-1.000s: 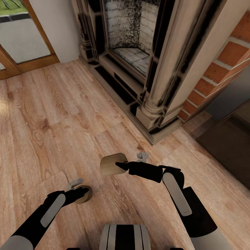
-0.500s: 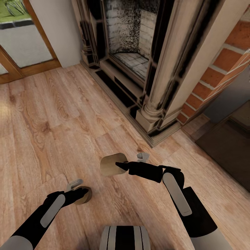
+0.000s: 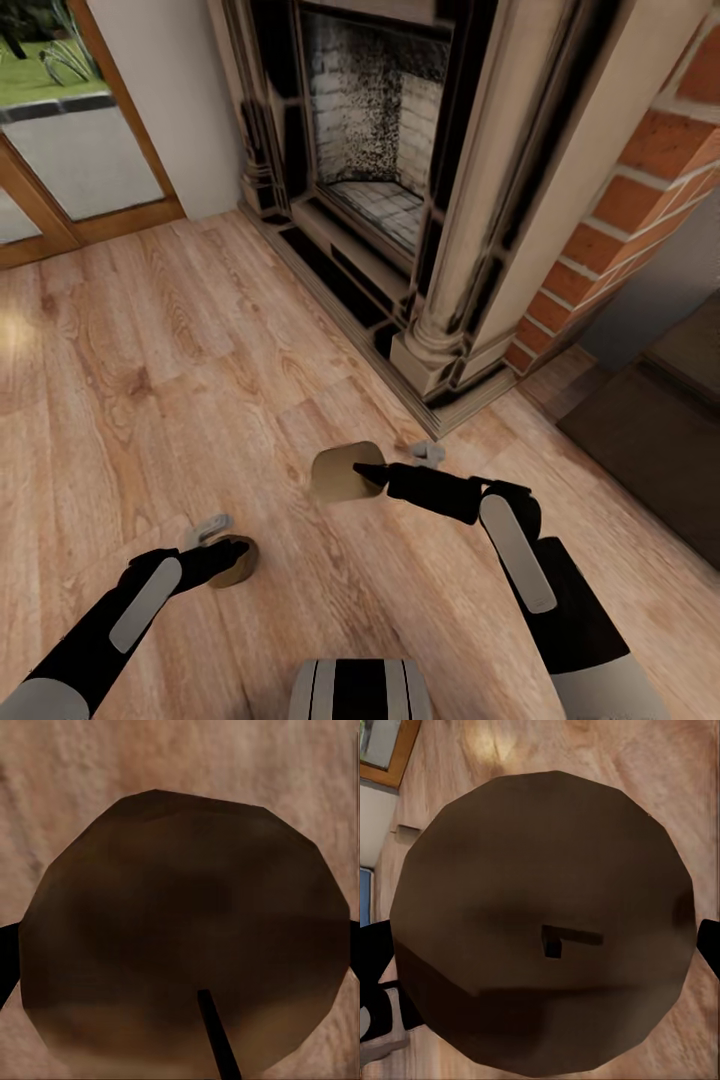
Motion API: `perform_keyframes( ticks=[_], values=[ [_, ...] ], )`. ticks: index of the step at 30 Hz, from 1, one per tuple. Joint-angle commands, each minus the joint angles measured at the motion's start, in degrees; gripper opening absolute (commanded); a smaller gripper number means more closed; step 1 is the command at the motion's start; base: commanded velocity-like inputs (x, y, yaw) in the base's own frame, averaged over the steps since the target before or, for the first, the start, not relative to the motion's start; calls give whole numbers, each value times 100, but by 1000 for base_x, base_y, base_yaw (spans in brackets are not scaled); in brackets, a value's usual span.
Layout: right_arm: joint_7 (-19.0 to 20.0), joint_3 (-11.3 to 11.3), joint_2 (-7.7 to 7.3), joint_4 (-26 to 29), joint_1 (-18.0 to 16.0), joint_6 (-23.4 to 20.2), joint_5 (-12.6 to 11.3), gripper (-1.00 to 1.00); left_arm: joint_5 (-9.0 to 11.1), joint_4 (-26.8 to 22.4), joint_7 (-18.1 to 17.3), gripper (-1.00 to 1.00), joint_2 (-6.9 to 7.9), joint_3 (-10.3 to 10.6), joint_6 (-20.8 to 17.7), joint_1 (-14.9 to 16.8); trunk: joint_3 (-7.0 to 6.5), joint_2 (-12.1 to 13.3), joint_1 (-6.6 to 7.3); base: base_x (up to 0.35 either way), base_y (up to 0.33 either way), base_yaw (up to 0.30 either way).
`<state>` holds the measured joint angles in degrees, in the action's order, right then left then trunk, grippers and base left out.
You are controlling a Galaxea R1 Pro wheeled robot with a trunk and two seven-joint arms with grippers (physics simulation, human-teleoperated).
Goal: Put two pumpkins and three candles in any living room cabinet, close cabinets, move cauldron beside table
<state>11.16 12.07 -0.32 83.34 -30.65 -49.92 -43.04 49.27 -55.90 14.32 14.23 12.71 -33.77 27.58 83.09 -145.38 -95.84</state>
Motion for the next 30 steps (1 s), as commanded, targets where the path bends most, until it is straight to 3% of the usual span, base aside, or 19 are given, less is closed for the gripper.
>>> perform_keyframes(
  ticks=[1, 12, 17, 25, 30],
  values=[
    [27, -19, -3, -10, -3, -18, 1, -100, 63, -18, 53, -100, 8, -32, -13, 1, -19, 0, 3, 0, 0, 0],
    [-25, -56, -3, -105, -3, -18, 1, -100, 91, -51, 60, -100, 10, -559, -384, 10, -263, 15, 31, 0, 0, 0],
    [-26, -56, 5, -274, -3, -11, -2, -100, 100, -52, 62, -100, 13, -615, -457, 10, -373, 21, 44, -64, 0, 0],
    [-26, -62, 6, -313, -3, -8, -3, -100, 112, -318, 54, -100, 10, -654, -770, 9, -395, 23, 47, -143, 0, 0],
    [-26, -57, 6, -346, -3, -9, -3, -100, 117, -459, 53, -100, 10, -1054, -1121, 9, -506, 29, 60, -9, 0, 0]
  ],
)
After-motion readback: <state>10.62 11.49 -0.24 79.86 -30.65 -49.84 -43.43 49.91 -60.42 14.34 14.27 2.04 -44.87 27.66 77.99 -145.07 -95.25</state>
